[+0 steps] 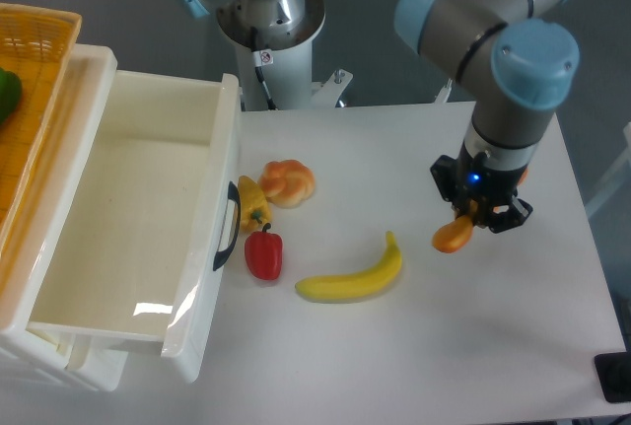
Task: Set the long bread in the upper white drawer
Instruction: 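Carry the held orange bread up and over toward the open white drawer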
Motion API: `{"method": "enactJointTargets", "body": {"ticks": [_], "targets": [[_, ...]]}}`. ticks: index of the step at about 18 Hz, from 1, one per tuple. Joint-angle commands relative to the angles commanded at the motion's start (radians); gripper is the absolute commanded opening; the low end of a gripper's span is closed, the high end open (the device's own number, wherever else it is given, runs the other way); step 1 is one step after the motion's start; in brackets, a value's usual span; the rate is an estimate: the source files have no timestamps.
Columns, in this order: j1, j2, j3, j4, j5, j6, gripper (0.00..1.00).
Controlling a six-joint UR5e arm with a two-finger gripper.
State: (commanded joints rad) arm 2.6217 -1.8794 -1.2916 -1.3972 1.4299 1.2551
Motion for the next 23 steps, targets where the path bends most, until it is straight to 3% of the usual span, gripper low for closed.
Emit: {"method": "enactJointTargets", "body": {"ticks": [4,7,19,23], "targets": [[-0.04,0.068,0.0,-0.089,-0.016,-0.054,0.01],[-0.078,0.126,0.003,-0.117,-0.051,-0.135,0.01],[-0.158,0.267,-0.006,-0.106,-0.284,-0.601,0.01],[-0.207,0.299,-0.014,-0.071,-0.328,-0.747,0.02]]}}
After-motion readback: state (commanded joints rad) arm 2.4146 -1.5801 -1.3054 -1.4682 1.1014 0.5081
